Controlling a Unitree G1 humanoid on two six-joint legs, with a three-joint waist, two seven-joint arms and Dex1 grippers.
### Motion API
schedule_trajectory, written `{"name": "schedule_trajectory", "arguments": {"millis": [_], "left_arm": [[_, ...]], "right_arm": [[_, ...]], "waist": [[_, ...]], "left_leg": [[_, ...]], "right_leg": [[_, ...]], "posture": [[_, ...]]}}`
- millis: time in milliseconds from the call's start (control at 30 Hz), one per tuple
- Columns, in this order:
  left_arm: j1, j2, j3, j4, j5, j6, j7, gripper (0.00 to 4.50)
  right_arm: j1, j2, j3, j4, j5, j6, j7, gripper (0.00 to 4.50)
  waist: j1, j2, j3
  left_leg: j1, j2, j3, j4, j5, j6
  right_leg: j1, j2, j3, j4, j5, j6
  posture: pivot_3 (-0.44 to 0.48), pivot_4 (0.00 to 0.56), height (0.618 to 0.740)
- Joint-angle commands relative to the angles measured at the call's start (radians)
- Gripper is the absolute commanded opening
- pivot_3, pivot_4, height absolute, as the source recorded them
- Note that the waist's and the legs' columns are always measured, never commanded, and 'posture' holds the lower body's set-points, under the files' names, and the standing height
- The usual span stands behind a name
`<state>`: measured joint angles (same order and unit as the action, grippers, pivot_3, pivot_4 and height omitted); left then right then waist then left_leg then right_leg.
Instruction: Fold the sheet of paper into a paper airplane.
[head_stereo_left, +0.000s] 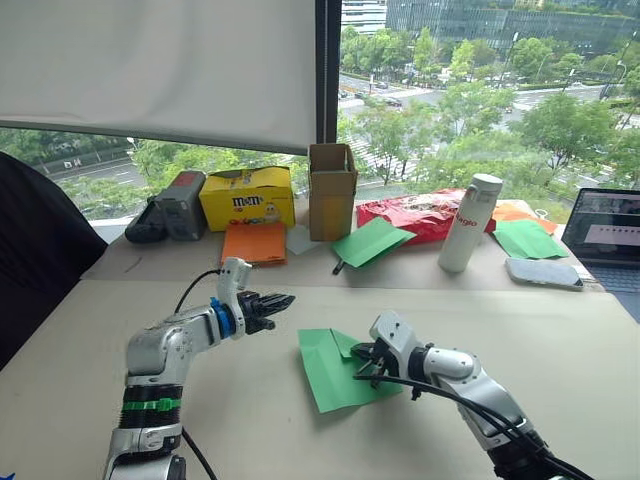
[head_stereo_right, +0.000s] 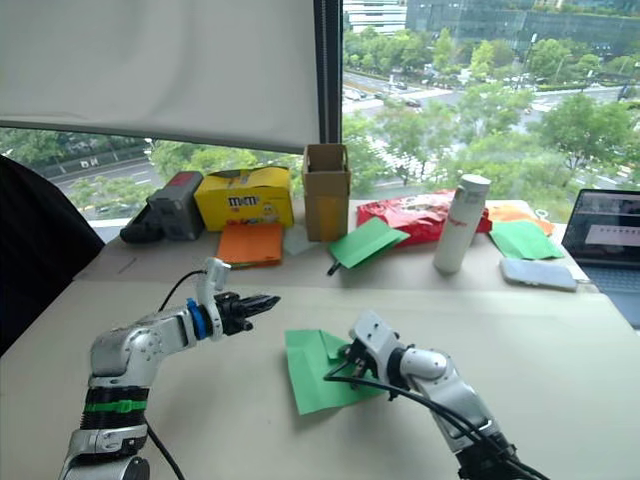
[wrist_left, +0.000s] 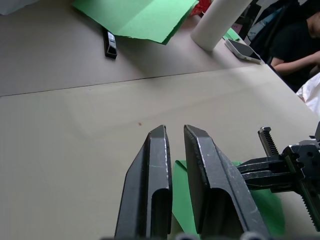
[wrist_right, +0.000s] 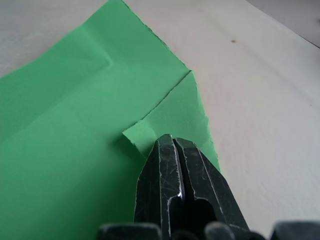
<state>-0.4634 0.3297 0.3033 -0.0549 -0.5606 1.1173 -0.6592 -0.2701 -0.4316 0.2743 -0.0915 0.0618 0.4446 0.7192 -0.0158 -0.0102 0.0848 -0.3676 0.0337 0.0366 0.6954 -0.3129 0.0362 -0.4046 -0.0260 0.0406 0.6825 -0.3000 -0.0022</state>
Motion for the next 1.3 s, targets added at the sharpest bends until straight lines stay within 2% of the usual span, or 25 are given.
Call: {"name": "schedule_trajectory", "arguments": {"millis": [33, 133, 367, 500, 533, 600, 733, 800, 833, 933, 1000, 1100, 1200, 1300], "left_arm": [[0.042, -0.009, 0.057, -0.094, -0.063, 0.127, 0.096, 2.16], [0.088, -0.065, 0.058, -0.145, -0.094, 0.215, 0.165, 3.16], [0.124, -0.188, -0.007, -0.188, -0.095, 0.251, 0.278, 3.16], [0.115, -0.219, -0.011, -0.163, -0.088, 0.24, 0.32, 3.16], [0.107, -0.23, -0.001, -0.146, -0.09, 0.235, 0.331, 2.75], [0.097, -0.234, -0.006, -0.116, -0.089, 0.221, 0.338, 2.3], [0.054, -0.205, -0.048, -0.076, -0.093, 0.202, 0.308, 0.96], [0.026, -0.162, -0.083, -0.053, -0.101, 0.185, 0.252, 0.3], [0.008, -0.109, -0.139, -0.034, -0.081, 0.152, 0.196, 0.02], [-0.059, 0.026, -0.283, 0.055, -0.008, 0.02, 0.039, 0.02], [-0.104, 0.081, -0.348, 0.123, 0.03, -0.063, -0.042, 0.02], [-0.188, 0.154, -0.474, 0.234, 0.121, -0.252, -0.23, 0.02], [-0.256, 0.189, -0.585, 0.344, 0.22, -0.447, -0.389, 0.02], [-0.344, 0.176, -0.662, 0.506, 0.313, -0.676, -0.543, 0.02]], "right_arm": [[-0.004, 0.012, 0.021, 0.012, 0.001, -0.011, 0.014, 0.0], [-0.01, 0.017, 0.022, 0.02, 0.0, -0.014, 0.016, 0.0], [-0.014, 0.023, 0.019, 0.021, 0.0, -0.015, 0.009, 0.0], [-0.008, 0.022, 0.012, 0.012, 0.001, -0.012, 0.003, 0.0], [-0.007, 0.021, 0.011, 0.009, 0.001, -0.011, 0.002, 0.0], [-0.005, 0.02, 0.009, 0.001, 0.003, -0.006, 0.0, 0.0], [-0.012, 0.014, -0.01, -0.044, 0.015, 0.013, -0.001, 0.0], [-0.021, 0.002, -0.029, -0.087, 0.036, 0.04, 0.013, 0.0], [-0.027, -0.011, -0.051, -0.12, 0.056, 0.06, 0.023, 0.0], [-0.038, -0.039, -0.1, -0.197, 0.105, 0.117, 0.039, 0.0], [-0.039, -0.052, -0.111, -0.228, 0.122, 0.144, 0.04, 0.0], [-0.03, -0.061, -0.118, -0.26, 0.136, 0.17, 0.032, 0.0], [-0.02, -0.059, -0.113, -0.268, 0.141, 0.173, 0.024, 0.0], [-0.005, -0.046, -0.098, -0.255, 0.137, 0.162, 0.015, 0.0]], "waist": [[-0.001, 0.0, 0.0], [0.001, 0.0, 0.0], [0.001, -0.001, 0.001], [0.0, -0.002, 0.002], [0.0, -0.003, 0.002], [0.001, -0.003, 0.002], [0.002, -0.003, 0.002], [0.002, -0.002, 0.002], [0.002, -0.001, 0.003], [0.002, 0.0, 0.004], [0.002, 0.001, 0.005], [0.004, 0.002, 0.005], [0.005, 0.003, 0.005], [0.006, 0.002, 0.005]], "left_leg": [[0.0, 0.0, 0.0, 0.0, 0.0, 0.0], [0.0, 0.0, 0.0, 0.0, 0.001, -0.002], [-0.001, -0.001, -0.001, -0.001, 0.002, -0.005], [-0.001, -0.001, 0.0, -0.001, 0.003, -0.005], [-0.001, -0.001, 0.0, -0.001, 0.003, -0.005], [-0.001, -0.001, 0.0, -0.001, 0.003, -0.006], [-0.001, -0.001, -0.001, -0.001, 0.003, -0.006], [-0.001, -0.002, -0.001, -0.001, 0.004, -0.008], [-0.001, -0.002, -0.002, -0.002, 0.005, -0.01], [-0.001, -0.002, -0.001, -0.003, 0.005, -0.01], [-0.001, -0.003, -0.001, -0.003, 0.006, -0.011], [-0.001, -0.003, -0.001, -0.003, 0.006, -0.011], [-0.002, -0.003, -0.002, -0.003, 0.006, -0.011], [-0.004, -0.004, -0.001, -0.003, 0.005, -0.01]], "right_leg": [[0.0, 0.0, 0.0, 0.0, 0.0, 0.0], [0.0, -0.001, 0.0, 0.0, 0.0, 0.0], [0.001, -0.001, 0.001, 0.0, 0.0, -0.001], [0.001, -0.001, 0.001, 0.0, 0.0, -0.001], [0.001, -0.001, 0.001, 0.0, 0.0, -0.001], [0.001, -0.001, 0.001, 0.0, 0.0, -0.001], [0.001, -0.001, 0.0, 0.0, 0.0, -0.001], [0.0, -0.001, 0.0, 0.0, 0.0, -0.001], [-0.001, -0.001, 0.0, 0.0, 0.001, -0.001], [0.0, 0.0, 0.0, 0.0, 0.001, -0.001], [0.0, 0.0, -0.001, 0.0, 0.001, -0.001], [0.0, 0.0, -0.002, -0.001, 0.001, -0.001], [-0.001, 0.0, -0.002, -0.002, 0.001, -0.001], [-0.001, 0.001, -0.001, -0.003, 0.001, -0.001]], "posture": [[0.0, 0.15, 0.656], [0.0, 0.15, 0.656], [0.0, 0.15, 0.656], [0.0, 0.15, 0.656], [0.0, 0.15, 0.656], [0.0, 0.15, 0.656], [0.0, 0.15, 0.656], [0.0, 0.15, 0.656], [0.0, 0.15, 0.656], [0.0, 0.15, 0.656], [0.0, 0.15, 0.656], [0.0, 0.15, 0.656], [0.0, 0.15, 0.656], [0.0, 0.15, 0.656]]}}
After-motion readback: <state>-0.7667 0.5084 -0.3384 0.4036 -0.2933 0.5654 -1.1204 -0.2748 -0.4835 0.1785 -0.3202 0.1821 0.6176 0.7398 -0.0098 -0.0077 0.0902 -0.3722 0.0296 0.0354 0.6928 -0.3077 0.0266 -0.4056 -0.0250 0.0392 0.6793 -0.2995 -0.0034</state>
